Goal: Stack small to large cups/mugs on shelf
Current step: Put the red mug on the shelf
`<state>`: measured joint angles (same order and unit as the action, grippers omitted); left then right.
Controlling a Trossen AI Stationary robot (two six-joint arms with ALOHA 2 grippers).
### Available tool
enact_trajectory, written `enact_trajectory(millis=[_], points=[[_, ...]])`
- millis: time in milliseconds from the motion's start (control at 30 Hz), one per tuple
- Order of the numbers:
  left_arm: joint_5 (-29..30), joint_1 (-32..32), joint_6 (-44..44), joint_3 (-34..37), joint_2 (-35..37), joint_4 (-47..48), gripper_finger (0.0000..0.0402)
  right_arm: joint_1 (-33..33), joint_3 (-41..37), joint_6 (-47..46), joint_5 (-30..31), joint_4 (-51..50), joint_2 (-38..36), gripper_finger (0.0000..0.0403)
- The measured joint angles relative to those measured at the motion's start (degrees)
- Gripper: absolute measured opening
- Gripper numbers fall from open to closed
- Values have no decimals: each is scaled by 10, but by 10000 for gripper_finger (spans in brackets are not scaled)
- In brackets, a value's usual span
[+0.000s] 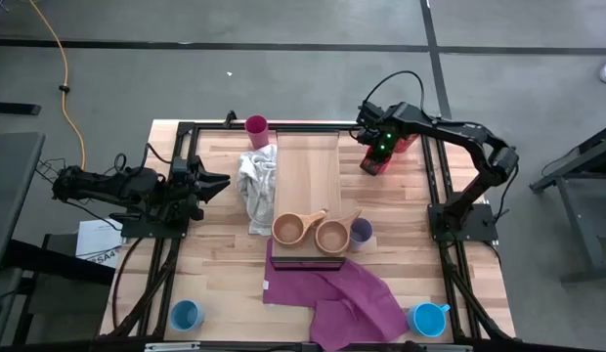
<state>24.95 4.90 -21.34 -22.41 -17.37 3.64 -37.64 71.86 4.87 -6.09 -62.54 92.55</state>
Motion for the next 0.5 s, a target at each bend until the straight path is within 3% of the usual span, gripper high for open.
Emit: enact_trajectory(millis=[500], points=[[-4,0,-1,0,0,0,78,-2,0,2,-1,-2,25,73]])
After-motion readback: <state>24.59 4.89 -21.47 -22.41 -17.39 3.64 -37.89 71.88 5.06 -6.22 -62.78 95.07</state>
